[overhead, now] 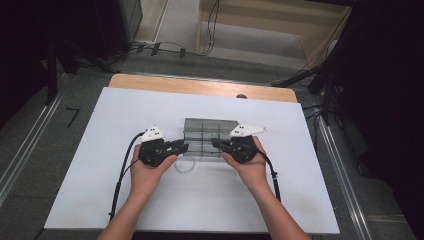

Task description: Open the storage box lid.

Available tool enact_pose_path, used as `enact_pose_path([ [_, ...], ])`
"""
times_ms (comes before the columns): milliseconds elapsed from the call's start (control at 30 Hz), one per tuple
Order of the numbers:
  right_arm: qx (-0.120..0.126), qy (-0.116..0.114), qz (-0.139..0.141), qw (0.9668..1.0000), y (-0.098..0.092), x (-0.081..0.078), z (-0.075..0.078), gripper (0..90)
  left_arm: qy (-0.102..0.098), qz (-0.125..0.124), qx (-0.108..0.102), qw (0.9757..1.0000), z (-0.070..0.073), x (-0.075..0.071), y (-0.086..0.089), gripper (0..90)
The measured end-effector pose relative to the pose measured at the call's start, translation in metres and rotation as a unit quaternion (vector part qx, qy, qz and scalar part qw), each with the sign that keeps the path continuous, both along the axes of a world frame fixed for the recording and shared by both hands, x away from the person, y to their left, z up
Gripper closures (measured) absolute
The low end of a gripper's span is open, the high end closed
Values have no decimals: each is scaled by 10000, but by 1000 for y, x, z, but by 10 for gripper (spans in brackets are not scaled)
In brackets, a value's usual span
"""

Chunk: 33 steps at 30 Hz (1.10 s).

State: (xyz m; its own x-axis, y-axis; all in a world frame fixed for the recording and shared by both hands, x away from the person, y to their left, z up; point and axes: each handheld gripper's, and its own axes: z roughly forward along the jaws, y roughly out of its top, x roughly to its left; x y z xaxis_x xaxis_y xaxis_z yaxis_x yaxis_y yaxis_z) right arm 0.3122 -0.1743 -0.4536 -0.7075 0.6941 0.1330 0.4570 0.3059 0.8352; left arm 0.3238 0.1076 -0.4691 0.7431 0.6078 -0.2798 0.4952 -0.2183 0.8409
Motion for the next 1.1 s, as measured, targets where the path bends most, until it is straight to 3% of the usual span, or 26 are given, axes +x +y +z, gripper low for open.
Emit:
enact_pose_path([
  [167, 77, -43, -21, 10000, -2, 4, 6, 878, -21, -64, 21, 10000, 7, 9, -3, 814],
  [400, 129, -46, -26, 9999, -3, 8, 9, 877, -83, 2, -40, 10000, 18, 21, -6, 886],
  [667, 100, -42, 6, 9999, -6, 8, 12, 878, -85, 3, -171, 9998, 23, 29, -6, 898],
  [900, 96, -113, 68, 9999, -18, -3, 16, 867, -87, -7, -195, 9998, 22, 32, -5, 899],
  [967, 140, -144, 95, 9998, -24, -6, 16, 781, -114, -5, -180, 9998, 22, 32, -6, 899],
  [1100, 254, -155, 87, 9995, -40, -13, 14, 525, -139, 14, -178, 9997, 23, 33, -6, 899],
])
